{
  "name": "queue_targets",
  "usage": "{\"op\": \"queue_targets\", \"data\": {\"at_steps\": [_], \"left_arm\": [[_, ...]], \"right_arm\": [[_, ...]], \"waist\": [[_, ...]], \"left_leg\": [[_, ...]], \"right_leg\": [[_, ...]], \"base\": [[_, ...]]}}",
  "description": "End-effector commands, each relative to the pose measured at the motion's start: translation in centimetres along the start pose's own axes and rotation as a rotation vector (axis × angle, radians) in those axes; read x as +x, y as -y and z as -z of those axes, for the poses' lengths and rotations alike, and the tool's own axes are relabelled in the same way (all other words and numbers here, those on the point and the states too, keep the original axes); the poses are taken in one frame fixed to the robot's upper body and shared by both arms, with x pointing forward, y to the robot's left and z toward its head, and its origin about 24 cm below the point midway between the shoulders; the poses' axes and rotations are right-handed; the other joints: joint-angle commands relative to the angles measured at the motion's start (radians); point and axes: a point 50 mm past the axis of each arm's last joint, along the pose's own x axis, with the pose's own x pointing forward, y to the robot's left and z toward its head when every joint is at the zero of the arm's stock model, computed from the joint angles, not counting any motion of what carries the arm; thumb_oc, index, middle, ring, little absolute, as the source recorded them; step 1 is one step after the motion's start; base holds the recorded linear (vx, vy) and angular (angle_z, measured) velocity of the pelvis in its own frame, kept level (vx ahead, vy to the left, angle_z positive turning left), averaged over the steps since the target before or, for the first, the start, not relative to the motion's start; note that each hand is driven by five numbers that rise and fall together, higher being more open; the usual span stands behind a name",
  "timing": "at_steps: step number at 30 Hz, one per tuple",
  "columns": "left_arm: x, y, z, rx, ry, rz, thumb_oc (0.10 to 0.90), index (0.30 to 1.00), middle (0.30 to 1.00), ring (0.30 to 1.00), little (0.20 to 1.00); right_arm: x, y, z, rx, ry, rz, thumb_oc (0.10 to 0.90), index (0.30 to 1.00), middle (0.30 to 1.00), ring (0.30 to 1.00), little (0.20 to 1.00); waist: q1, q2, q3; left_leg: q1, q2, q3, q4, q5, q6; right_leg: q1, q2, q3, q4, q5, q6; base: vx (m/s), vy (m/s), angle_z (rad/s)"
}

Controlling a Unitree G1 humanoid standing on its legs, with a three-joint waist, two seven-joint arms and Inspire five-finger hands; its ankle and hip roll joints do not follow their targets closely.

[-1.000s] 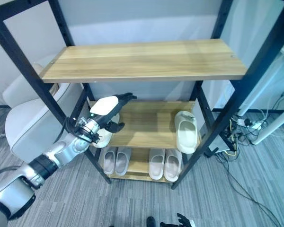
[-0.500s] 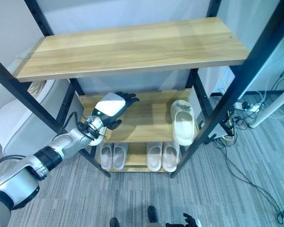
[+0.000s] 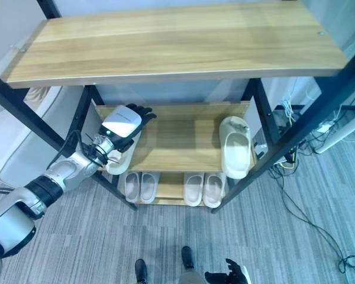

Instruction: Arrange the slippers neatly on the shoe rack.

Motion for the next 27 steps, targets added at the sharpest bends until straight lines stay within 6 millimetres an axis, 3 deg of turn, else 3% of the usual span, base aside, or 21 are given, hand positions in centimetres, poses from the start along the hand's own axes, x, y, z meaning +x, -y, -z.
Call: {"op": "queue_targets", "data": {"at_steps": [1, 14, 19, 27], "left_arm": [[2.6, -7.9, 4.3, 0.123, -0.129, -0.268, 0.8, 0.9, 0.9, 0.9, 0.9], [2.2, -6.2, 5.2, 0.179, -0.218, -0.225, 0.8, 0.9, 0.9, 0.9, 0.9], [2.2, -6.8, 7.4, 0.299, -0.291, -0.194, 0.8, 0.9, 0.9, 0.9, 0.9], [1.5, -7.5, 10.0, 0.277, -0.469, -0.235, 0.8, 0.9, 0.9, 0.9, 0.9]], "right_arm": [[0.3, 1.3, -1.1, -0.03, 0.068, 0.043, 0.8, 0.9, 0.9, 0.9, 0.9], [0.0, 1.0, -0.9, -0.056, 0.09, 0.019, 0.8, 0.9, 0.9, 0.9, 0.9], [0.2, 2.0, -2.0, -0.04, 0.139, 0.062, 0.8, 0.9, 0.9, 0.9, 0.9], [0.1, 1.7, -2.4, -0.022, 0.161, 0.068, 0.8, 0.9, 0.9, 0.9, 0.9]], "waist": [[0.012, -0.025, -0.004], [0.021, -0.051, 0.01], [0.002, -0.057, 0.017], [-0.018, -0.045, 0.033]], "left_leg": [[0.006, -0.037, -0.037, 0.003, -0.088, -0.012], [0.002, -0.034, -0.036, 0.003, -0.092, -0.012], [-0.024, -0.031, -0.02, 0.003, -0.091, -0.014], [-0.052, -0.034, 0.008, 0.003, -0.089, -0.011]], "right_leg": [[0.027, -0.001, -0.008, 0.006, -0.095, 0.07], [0.023, 0.004, -0.013, 0.006, -0.1, 0.071], [-0.012, 0.006, -0.006, 0.006, -0.089, 0.075], [-0.049, 0.001, 0.009, 0.006, -0.074, 0.078]], "base": [[0.03, 0.019, 0.01], [0.02, 0.001, 0.0], [0.0, 0.0, -0.01], [0.01, 0.012, -0.09]]}}
